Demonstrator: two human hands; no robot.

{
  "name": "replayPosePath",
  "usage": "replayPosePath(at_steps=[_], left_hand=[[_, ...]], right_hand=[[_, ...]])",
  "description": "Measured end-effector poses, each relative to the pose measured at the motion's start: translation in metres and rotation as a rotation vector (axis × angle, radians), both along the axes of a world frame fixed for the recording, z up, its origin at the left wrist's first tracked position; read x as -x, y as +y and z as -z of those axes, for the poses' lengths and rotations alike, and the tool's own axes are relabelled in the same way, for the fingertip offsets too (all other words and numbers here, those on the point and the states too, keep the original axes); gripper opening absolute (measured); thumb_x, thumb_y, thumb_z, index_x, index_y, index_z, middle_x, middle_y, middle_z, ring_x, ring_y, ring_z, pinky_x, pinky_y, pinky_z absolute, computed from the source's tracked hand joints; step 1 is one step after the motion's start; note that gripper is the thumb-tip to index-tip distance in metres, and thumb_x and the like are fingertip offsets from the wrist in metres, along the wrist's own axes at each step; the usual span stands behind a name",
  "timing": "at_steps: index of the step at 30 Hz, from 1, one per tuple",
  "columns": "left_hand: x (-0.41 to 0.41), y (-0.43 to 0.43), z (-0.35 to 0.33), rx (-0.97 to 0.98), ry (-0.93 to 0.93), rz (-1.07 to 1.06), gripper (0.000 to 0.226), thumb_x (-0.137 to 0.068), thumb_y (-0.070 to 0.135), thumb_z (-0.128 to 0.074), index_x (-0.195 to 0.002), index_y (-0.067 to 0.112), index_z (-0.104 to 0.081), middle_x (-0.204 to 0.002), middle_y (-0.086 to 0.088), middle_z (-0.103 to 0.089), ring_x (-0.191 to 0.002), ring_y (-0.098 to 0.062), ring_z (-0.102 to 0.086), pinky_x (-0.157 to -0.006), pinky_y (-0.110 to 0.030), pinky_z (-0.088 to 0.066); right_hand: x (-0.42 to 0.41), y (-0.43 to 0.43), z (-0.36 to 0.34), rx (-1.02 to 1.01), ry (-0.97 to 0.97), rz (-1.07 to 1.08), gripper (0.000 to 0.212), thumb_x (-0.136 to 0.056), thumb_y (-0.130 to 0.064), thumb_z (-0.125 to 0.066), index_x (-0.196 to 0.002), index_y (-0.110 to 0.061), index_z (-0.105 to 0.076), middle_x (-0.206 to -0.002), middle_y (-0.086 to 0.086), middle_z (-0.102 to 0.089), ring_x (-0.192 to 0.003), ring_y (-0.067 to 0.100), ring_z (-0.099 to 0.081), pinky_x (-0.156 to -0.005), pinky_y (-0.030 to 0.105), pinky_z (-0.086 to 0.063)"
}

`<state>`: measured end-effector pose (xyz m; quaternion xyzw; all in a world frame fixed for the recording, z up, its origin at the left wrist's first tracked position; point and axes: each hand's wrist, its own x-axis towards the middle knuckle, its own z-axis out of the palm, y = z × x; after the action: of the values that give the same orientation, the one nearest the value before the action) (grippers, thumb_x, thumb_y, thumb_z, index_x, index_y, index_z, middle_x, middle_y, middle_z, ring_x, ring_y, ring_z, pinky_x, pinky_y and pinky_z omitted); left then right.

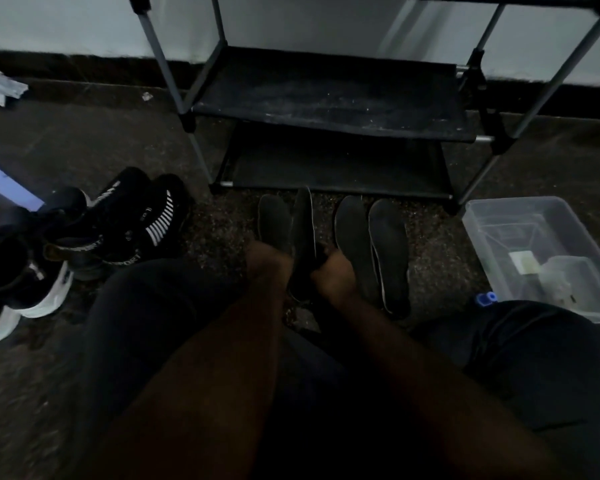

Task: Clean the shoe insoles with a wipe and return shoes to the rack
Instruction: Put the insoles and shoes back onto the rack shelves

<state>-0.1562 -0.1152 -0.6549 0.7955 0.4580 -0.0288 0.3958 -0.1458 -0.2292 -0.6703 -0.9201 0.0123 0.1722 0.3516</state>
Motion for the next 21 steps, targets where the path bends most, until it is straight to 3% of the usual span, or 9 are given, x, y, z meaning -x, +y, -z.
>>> replayPosePath(at_steps=[3, 5, 8, 11, 15, 18, 21], left_hand=[[0.008, 0.000, -0.031, 0.015, -0.086, -0.026, 0.051, -0.082, 0.020, -0.068, -0.127, 0.002, -0.054, -0.127, -0.021, -0.059, -0.116, -0.038, -0.058, -0.095, -0.041, -0.050], [0.010, -0.006, -0.051, 0.011, -0.185, -0.026, 0.036, -0.082, 0.013, -0.064, -0.116, 0.001, -0.059, -0.119, -0.020, -0.062, -0.113, -0.038, -0.059, -0.094, -0.040, -0.050], [0.019, -0.009, -0.077, 0.057, -0.281, -0.004, 0.024, -0.082, 0.008, -0.061, -0.106, 0.003, -0.062, -0.111, -0.017, -0.066, -0.107, -0.034, -0.061, -0.088, -0.032, -0.046], [0.029, 0.000, -0.095, 0.095, -0.362, 0.007, 0.020, -0.082, 0.016, -0.063, -0.100, 0.008, -0.067, -0.103, -0.012, -0.070, -0.100, -0.030, -0.064, -0.086, -0.032, -0.050], [0.040, 0.017, -0.132, 0.147, -0.540, -0.011, 0.017, -0.086, 0.015, -0.061, -0.099, 0.007, -0.069, -0.094, -0.005, -0.070, -0.086, -0.021, -0.064, -0.073, -0.027, -0.050], [0.043, 0.023, -0.169, 0.229, -0.681, -0.003, 0.010, -0.091, 0.008, -0.056, -0.099, 0.011, -0.062, -0.085, 0.002, -0.064, -0.072, -0.008, -0.058, -0.054, -0.016, -0.042], [0.040, 0.024, -0.199, 0.290, -0.789, 0.045, 0.018, -0.093, 0.006, -0.054, -0.108, 0.009, -0.064, -0.094, -0.003, -0.071, -0.079, -0.010, -0.066, -0.055, -0.015, -0.046]], right_hand=[[-0.007, -0.005, -0.009, -0.173, 0.097, 0.044, 0.017, -0.075, -0.009, -0.060, -0.087, -0.003, -0.072, -0.085, 0.012, -0.071, -0.086, 0.027, -0.068, -0.073, 0.031, -0.053], [-0.010, -0.013, -0.027, -0.291, 0.107, 0.087, 0.017, -0.071, -0.008, -0.058, -0.080, -0.006, -0.072, -0.077, 0.012, -0.073, -0.078, 0.027, -0.071, -0.074, 0.041, -0.060], [-0.003, -0.023, -0.074, -0.441, 0.080, 0.089, 0.016, -0.078, 0.001, -0.059, -0.077, -0.009, -0.072, -0.074, 0.009, -0.073, -0.070, 0.023, -0.071, -0.067, 0.039, -0.062], [0.005, -0.037, -0.116, -0.621, 0.042, 0.100, 0.021, -0.086, 0.009, -0.056, -0.085, -0.007, -0.069, -0.081, 0.008, -0.073, -0.077, 0.021, -0.070, -0.069, 0.031, -0.057], [0.009, -0.049, -0.164, -0.869, 0.047, 0.091, 0.026, -0.089, 0.013, -0.052, -0.104, -0.003, -0.067, -0.095, 0.013, -0.075, -0.090, 0.027, -0.072, -0.078, 0.035, -0.055], [0.011, -0.049, -0.190, -0.923, 0.027, 0.073, 0.028, -0.092, 0.012, -0.050, -0.108, -0.006, -0.065, -0.098, 0.013, -0.075, -0.092, 0.025, -0.072, -0.077, 0.033, -0.055], [0.012, -0.045, -0.211, -0.947, -0.004, 0.046, 0.028, -0.092, 0.012, -0.050, -0.111, -0.003, -0.064, -0.095, 0.013, -0.076, -0.086, 0.024, -0.073, -0.073, 0.031, -0.057]])
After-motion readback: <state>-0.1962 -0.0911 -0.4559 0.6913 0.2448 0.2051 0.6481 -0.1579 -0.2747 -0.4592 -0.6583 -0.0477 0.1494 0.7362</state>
